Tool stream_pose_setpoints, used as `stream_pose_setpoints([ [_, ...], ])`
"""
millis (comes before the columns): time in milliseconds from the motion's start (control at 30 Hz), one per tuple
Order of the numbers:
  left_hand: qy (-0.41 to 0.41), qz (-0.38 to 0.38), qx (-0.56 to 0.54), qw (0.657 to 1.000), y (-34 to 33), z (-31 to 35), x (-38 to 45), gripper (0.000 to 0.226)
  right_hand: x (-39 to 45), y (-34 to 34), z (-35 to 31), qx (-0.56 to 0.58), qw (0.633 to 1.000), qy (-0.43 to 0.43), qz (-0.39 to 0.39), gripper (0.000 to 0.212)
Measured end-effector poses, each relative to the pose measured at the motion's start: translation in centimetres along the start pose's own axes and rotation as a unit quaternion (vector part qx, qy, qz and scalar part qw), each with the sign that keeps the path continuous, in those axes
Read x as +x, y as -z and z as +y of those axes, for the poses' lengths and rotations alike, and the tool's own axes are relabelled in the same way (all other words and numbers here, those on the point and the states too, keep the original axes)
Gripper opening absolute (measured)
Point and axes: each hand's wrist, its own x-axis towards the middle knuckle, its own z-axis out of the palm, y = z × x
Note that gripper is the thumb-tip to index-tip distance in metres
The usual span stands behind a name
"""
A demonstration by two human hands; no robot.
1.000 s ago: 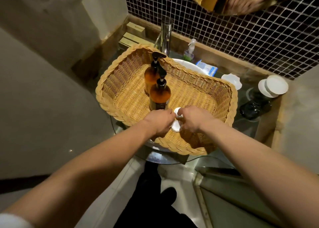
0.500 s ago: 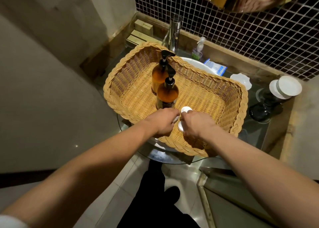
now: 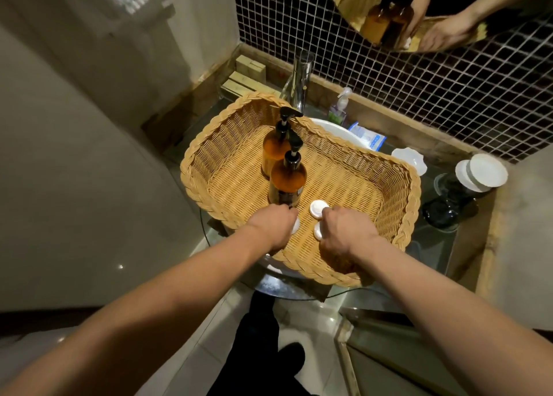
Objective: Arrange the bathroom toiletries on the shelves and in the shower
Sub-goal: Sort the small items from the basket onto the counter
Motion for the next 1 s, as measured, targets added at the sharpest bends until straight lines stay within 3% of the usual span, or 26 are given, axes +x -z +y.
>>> stream_pose_setpoints([
  [200, -0.027, -0.009, 0.065, 0.997, 0.4, 0.3, 0.0, 0.029, 0.2, 0.3, 0.3, 0.003, 1.0, -0.011, 0.028, 0.033],
  [567, -0.062, 0.042, 0.008, 0.997, 1.9, 1.2, 0.4, 0.042, 0.7, 1.3, 1.9, 0.022, 0.998, -0.041, 0.034, 0.04],
  [833, -0.099, 0.093, -0.018, 0.991, 8.0, 5.0, 1.5, 0.044, -1.5, 5.4, 5.1, 0.025, 0.994, -0.048, 0.099, 0.036],
  [1000, -0.138, 0.113, -0.013, 0.984, 12.5, 7.9, 3.1, 0.042, -3.6, 8.1, 8.2, 0.043, 0.984, -0.096, 0.145, 0.03],
])
